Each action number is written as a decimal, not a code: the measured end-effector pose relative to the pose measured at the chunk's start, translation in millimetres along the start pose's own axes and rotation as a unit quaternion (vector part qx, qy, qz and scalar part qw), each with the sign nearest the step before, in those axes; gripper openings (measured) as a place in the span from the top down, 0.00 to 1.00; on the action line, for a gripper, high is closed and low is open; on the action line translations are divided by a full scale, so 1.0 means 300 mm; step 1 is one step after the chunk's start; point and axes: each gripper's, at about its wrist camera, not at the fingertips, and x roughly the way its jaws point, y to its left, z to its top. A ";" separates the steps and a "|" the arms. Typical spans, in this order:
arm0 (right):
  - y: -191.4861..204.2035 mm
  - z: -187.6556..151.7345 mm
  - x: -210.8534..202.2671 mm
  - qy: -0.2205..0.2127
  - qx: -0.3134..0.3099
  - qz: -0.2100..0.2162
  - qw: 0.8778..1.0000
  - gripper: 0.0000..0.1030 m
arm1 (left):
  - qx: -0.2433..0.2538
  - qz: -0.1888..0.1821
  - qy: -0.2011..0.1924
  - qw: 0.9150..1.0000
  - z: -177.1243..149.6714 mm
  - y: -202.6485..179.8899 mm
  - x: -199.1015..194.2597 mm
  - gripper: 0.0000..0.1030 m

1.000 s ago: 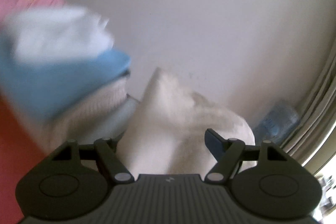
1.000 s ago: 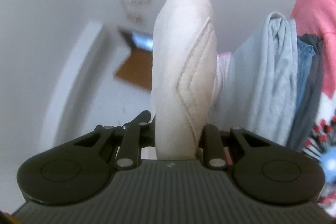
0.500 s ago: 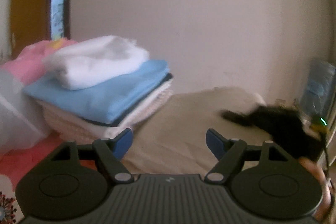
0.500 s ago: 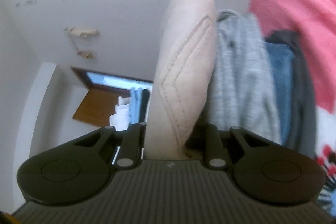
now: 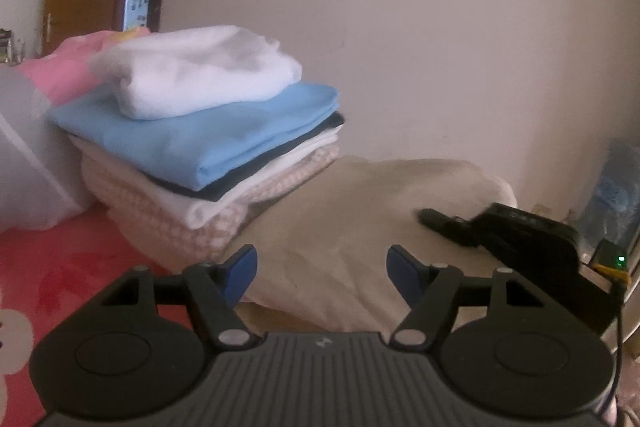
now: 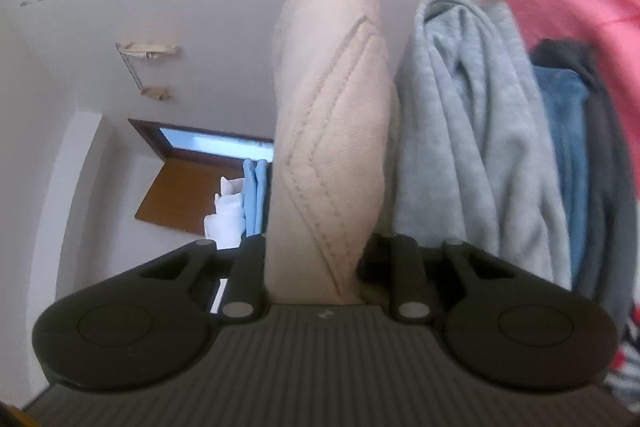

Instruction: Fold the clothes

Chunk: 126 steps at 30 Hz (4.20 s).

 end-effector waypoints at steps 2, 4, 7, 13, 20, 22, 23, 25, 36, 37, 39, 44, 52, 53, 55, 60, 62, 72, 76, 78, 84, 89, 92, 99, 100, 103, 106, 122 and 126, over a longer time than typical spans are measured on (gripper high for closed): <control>0.002 -0.004 -0.037 0.001 -0.014 -0.002 1.000 0.64 | 0.009 0.001 -0.002 1.000 0.004 -0.009 -0.004 0.30; 0.018 0.044 -0.097 0.022 -0.033 -0.001 0.999 0.44 | 0.021 0.006 -0.014 1.000 0.010 -0.023 -0.010 0.30; 0.057 0.127 -0.213 0.019 -0.079 0.002 0.997 0.21 | 0.033 0.003 -0.034 0.999 0.018 -0.054 -0.008 0.30; 0.223 0.226 -0.278 -0.044 -0.257 0.024 0.965 0.39 | 0.072 -0.006 0.017 0.997 -0.016 -0.136 0.091 0.30; 0.118 0.244 -0.049 0.019 -0.322 -0.075 0.943 0.68 | 0.046 -0.026 0.009 0.999 -0.053 -0.133 0.036 0.23; 0.145 0.206 -0.158 0.006 -0.351 -0.051 0.935 0.68 | 0.070 -0.040 -0.010 0.997 -0.062 -0.160 -0.014 0.16; 0.165 0.168 -0.216 -0.006 -0.379 -0.044 0.924 0.68 | 0.088 -0.047 -0.005 0.995 -0.075 -0.181 -0.020 0.15; 0.192 0.093 -0.309 -0.018 -0.433 -0.039 0.901 0.68 | 0.124 -0.051 0.025 0.991 -0.112 -0.226 -0.001 0.15; 0.226 -0.159 -0.528 0.057 -0.523 -0.082 0.846 0.55 | 0.029 0.023 0.005 0.999 -0.276 -0.198 -0.333 0.08; 0.236 -0.180 -0.551 0.071 -0.525 -0.086 0.843 0.48 | 0.019 0.034 0.006 0.999 -0.295 -0.195 -0.373 0.07; 0.234 -0.228 -0.619 0.097 -0.526 -0.099 0.839 0.37 | 0.000 0.056 0.009 0.998 -0.334 -0.189 -0.451 0.05; 0.205 -0.368 -0.734 0.143 -0.508 -0.149 0.836 0.16 | -0.043 0.105 0.014 0.993 -0.443 -0.206 -0.621 0.00; 0.267 -0.567 -0.893 0.132 -0.541 -0.223 0.800 0.03 | -0.093 0.143 0.010 0.985 -0.577 -0.228 -0.814 0.00; 0.277 -0.581 -0.906 0.125 -0.546 -0.228 0.797 0.01 | -0.095 0.153 0.012 0.984 -0.589 -0.235 -0.833 0.00; 0.299 -0.606 -0.935 0.115 -0.556 -0.231 0.791 0.01 | -0.098 0.174 0.016 0.980 -0.612 -0.254 -0.871 0.00; 0.353 -0.662 -1.000 0.085 -0.581 -0.248 0.770 0.01 | -0.085 0.198 -0.001 0.976 -0.630 -0.292 -0.941 0.00; 0.374 -0.677 -1.019 0.067 -0.588 -0.262 0.762 0.01 | -0.087 0.194 -0.012 0.977 -0.631 -0.299 -0.965 0.00; 0.406 -0.695 -1.083 0.032 -0.606 -0.284 0.742 0.01 | -0.084 0.209 -0.029 0.974 -0.630 -0.333 -1.003 0.00; 0.420 -0.689 -1.092 0.026 -0.600 -0.291 0.744 0.01 | -0.061 0.211 -0.020 0.975 -0.626 -0.360 -0.990 0.00; 0.427 -0.687 -1.098 0.015 -0.599 -0.290 0.746 0.01 | -0.061 0.210 -0.018 0.976 -0.627 -0.367 -0.986 0.00; 0.426 -0.672 -1.109 0.000 -0.588 -0.293 0.754 0.01 | -0.068 0.215 -0.017 0.974 -0.635 -0.379 -0.981 0.00; 0.422 -0.674 -1.111 -0.003 -0.590 -0.294 0.752 0.01 | -0.067 0.217 -0.017 0.974 -0.634 -0.384 -0.975 0.00; 0.423 -0.679 -1.111 -0.004 -0.593 -0.294 0.750 0.01 | -0.067 0.215 -0.016 0.974 -0.636 -0.382 -0.976 0.00; 0.420 -0.682 -1.109 -0.002 -0.594 -0.297 0.748 0.01 | -0.066 0.214 -0.015 0.974 -0.639 -0.376 -0.976 0.00; 0.420 -0.683 -1.108 -0.001 -0.594 -0.297 0.748 0.01 | -0.065 0.214 -0.014 0.975 -0.640 -0.376 -0.976 0.00; 0.418 -0.687 -1.108 0.001 -0.594 -0.299 0.746 0.01 | -0.064 0.211 -0.013 0.975 -0.644 -0.376 -0.976 0.00; 0.417 -0.691 -1.106 0.001 -0.597 -0.300 0.744 0.01 | -0.064 0.210 -0.011 0.976 -0.648 -0.374 -0.975 0.00; 0.412 -0.696 -1.099 0.003 -0.600 -0.306 0.740 0.01 | -0.065 0.204 -0.006 0.977 -0.660 -0.370 -0.971 0.00; 0.411 -0.698 -1.100 0.002 -0.600 -0.306 0.739 0.01 | -0.065 0.203 -0.005 0.977 -0.661 -0.368 -0.969 0.00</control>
